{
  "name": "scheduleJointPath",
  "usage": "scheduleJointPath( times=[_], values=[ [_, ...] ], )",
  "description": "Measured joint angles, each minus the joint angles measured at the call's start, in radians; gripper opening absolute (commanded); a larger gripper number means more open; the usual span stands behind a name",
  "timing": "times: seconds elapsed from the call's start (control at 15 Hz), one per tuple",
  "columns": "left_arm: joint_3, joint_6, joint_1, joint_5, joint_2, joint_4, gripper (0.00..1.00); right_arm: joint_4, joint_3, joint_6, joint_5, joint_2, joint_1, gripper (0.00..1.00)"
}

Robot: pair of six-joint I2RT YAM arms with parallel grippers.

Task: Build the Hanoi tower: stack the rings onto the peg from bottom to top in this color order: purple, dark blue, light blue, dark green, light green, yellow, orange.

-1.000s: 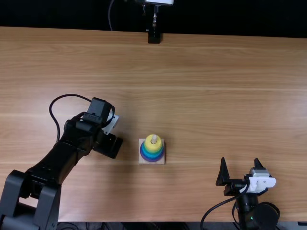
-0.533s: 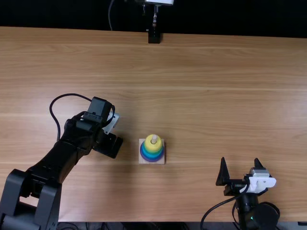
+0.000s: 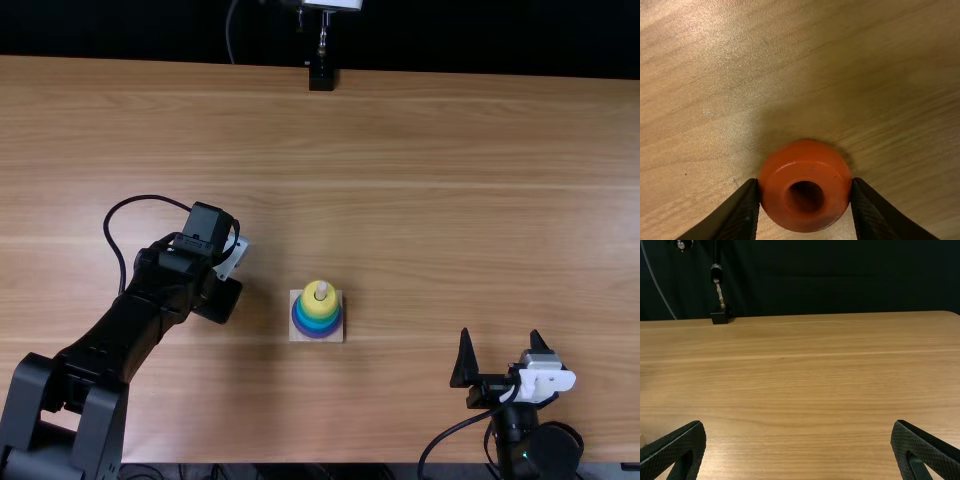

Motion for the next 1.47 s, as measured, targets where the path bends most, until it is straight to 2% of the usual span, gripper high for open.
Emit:
scheduleJointPath(
  times=[0.33,0.4,0.73,1.0,1.2,1.47],
  values=[
    [0.022,0.0,0.0,0.0,0.0,-0.02,0.0,0.0,0.0,0.0,0.0,0.0,0.0,1.0],
    [0.069,-0.002,0.0,0.0,0.0,-0.063,0.0,-0.001,0.0,0.0,0.0,0.0,0.0,1.0],
    [0.318,-0.003,-0.009,0.001,-0.021,-0.466,0.0,-0.001,0.0,0.0,0.0,0.0,0.0,1.0],
    [0.497,-0.024,-0.095,0.005,-0.048,-0.59,0.0,0.0,0.0,0.0,0.0,0.0,0.0,1.0],
    [0.597,-0.07,-0.144,0.005,-0.053,-0.661,0.0,0.0,0.0,0.0,0.0,0.0,0.0,1.0],
    [0.712,-0.144,-0.246,0.005,-0.053,-0.663,0.0,0.0,0.0,0.0,0.0,0.0,0.0,1.0]
  ],
)
